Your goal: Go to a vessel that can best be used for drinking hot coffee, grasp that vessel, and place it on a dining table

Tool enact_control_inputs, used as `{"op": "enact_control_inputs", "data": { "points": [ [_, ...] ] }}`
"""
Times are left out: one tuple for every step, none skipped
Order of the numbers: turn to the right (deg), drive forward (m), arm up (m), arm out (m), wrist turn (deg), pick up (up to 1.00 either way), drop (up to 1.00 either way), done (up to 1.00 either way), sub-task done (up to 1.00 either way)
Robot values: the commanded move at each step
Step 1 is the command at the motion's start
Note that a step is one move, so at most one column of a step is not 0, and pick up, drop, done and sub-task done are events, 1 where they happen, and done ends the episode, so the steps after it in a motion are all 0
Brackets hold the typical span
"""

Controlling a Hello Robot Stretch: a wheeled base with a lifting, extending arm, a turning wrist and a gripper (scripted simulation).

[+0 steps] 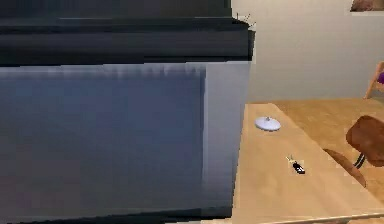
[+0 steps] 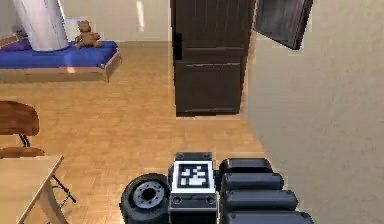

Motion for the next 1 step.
{"op": "enact_control_inputs", "data": {
  "points": [
    [45.0,0.0,0.0,0.0,0.0,0.0,0.0,0.0,0.0]
  ]
}}
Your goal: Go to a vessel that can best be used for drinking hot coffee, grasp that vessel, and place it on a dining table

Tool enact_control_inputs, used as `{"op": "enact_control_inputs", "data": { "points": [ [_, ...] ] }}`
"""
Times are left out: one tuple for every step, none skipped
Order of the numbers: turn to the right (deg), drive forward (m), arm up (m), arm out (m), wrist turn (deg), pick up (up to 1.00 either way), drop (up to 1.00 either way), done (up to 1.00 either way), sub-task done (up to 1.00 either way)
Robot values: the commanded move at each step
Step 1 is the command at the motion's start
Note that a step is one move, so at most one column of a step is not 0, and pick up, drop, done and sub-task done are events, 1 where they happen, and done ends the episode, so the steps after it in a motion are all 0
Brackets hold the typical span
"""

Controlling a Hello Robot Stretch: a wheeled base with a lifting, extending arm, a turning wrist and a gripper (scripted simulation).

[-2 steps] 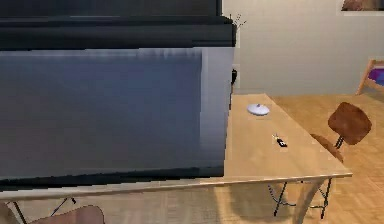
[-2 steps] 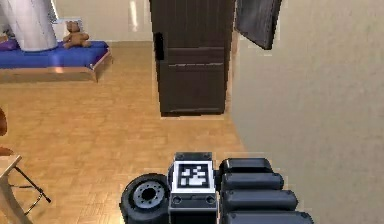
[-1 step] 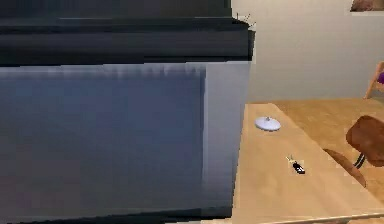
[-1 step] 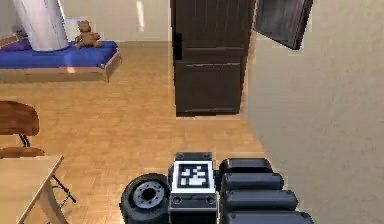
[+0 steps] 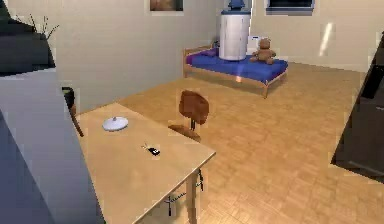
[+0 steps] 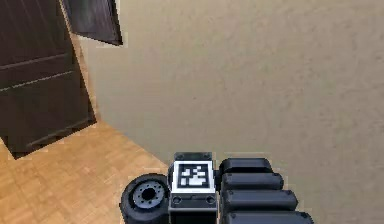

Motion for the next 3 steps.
{"op": "enact_control_inputs", "data": {
  "points": [
    [45.0,0.0,0.0,0.0,0.0,0.0,0.0,0.0,0.0],
    [45.0,0.0,0.0,0.0,0.0,0.0,0.0,0.0,0.0],
    [9.0,0.0,0.0,0.0,0.0,0.0,0.0,0.0,0.0]
  ]
}}
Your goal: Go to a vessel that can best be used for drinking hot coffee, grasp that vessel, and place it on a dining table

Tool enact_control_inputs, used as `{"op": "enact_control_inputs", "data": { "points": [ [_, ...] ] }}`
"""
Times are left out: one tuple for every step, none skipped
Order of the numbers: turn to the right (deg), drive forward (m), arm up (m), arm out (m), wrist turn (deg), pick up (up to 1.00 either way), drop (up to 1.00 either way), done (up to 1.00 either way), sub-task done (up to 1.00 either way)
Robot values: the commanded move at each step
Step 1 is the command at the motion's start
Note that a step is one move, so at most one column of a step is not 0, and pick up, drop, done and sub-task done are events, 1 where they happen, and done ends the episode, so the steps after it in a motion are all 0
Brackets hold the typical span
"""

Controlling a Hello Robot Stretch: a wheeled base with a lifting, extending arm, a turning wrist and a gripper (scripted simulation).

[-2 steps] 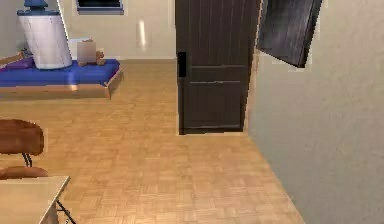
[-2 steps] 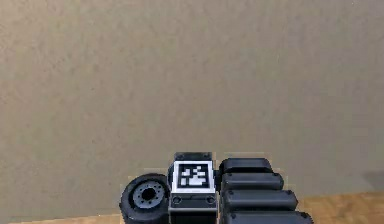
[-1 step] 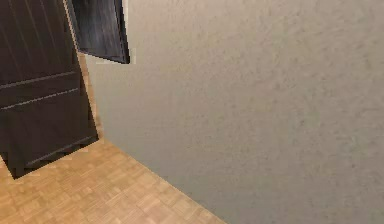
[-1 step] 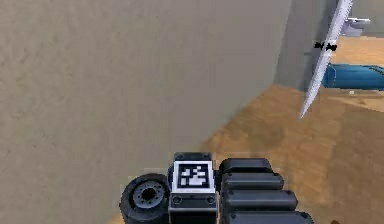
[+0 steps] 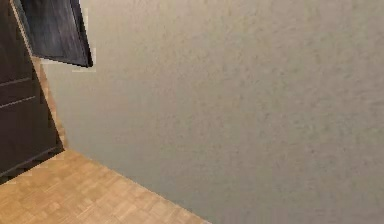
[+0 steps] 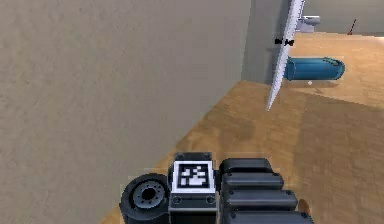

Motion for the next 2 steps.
{"op": "enact_control_inputs", "data": {
  "points": [
    [0.0,0.35,0.0,0.0,0.0,0.0,0.0,0.0,0.0],
    [-45.0,0.0,0.0,0.0,0.0,0.0,0.0,0.0,0.0]
  ]
}}
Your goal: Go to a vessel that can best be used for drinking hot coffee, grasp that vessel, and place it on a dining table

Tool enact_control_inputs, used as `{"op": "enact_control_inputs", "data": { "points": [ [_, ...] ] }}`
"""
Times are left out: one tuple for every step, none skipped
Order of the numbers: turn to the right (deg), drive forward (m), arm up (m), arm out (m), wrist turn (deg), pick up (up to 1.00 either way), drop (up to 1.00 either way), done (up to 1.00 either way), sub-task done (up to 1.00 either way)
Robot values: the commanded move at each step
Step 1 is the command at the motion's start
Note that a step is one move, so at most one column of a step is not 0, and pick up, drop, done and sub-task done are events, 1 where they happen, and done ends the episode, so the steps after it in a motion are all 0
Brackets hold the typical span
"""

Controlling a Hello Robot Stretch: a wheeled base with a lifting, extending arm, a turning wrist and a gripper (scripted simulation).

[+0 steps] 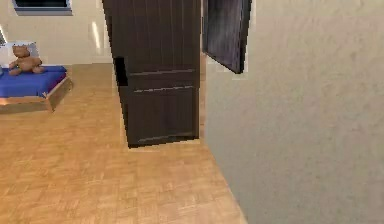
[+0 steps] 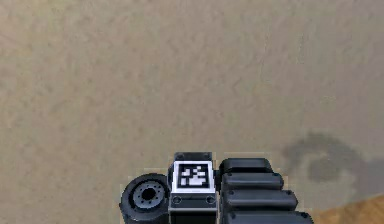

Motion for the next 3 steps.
{"op": "enact_control_inputs", "data": {
  "points": [
    [-39.0,0.0,0.0,0.0,0.0,0.0,0.0,0.0,0.0],
    [0.0,0.35,0.0,0.0,0.0,0.0,0.0,0.0,0.0],
    [24.0,0.0,0.0,0.0,0.0,0.0,0.0,0.0,0.0]
  ]
}}
